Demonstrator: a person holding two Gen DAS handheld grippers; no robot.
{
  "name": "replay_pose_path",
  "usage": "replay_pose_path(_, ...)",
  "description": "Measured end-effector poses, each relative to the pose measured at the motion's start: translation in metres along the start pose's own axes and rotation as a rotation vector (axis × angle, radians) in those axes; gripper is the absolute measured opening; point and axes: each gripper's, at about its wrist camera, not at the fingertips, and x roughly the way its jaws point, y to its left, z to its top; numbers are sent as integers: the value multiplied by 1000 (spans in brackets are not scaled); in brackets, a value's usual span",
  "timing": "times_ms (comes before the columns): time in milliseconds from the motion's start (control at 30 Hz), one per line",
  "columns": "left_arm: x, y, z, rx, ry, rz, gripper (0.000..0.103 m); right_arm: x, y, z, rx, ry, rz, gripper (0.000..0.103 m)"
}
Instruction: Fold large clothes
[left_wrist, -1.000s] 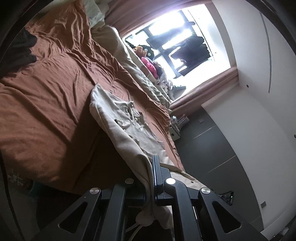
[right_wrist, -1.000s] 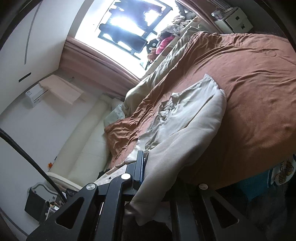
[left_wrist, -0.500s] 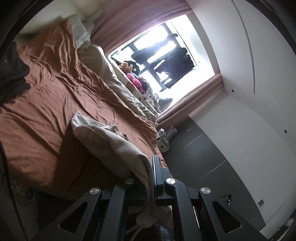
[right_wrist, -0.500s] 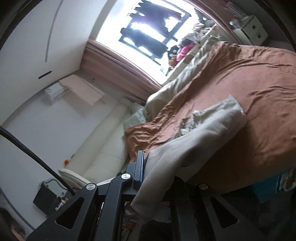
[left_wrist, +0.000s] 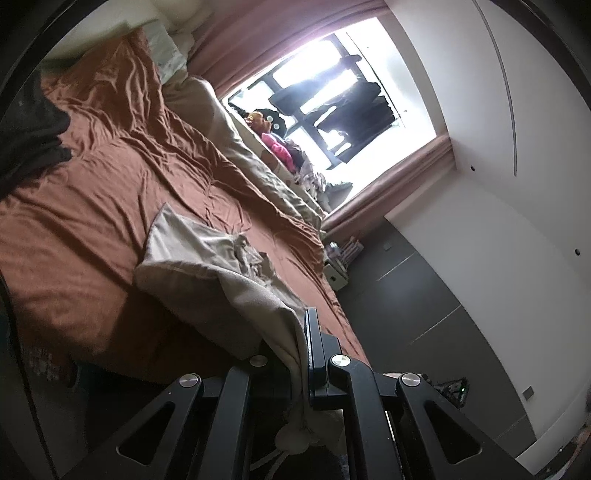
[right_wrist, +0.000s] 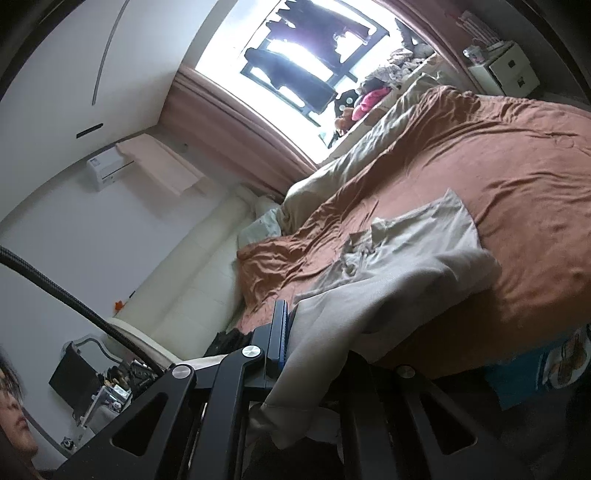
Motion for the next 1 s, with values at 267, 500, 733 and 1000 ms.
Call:
replay_pose_path(267,50,-24,63,61,-6,28,5,32,-16,43,4,-50,5,4)
replay_pose_path(500,114,-18,117,83,3,129,6,89,-25,87,24,-51,-53,4)
replay_pose_path(733,159,12,146,69,27,206,6,141,-18,113,26,-28,-131,4)
replay_pose_path(1000,209,50,163,34,76,259,6,183,-17,129,31,7,-195,4)
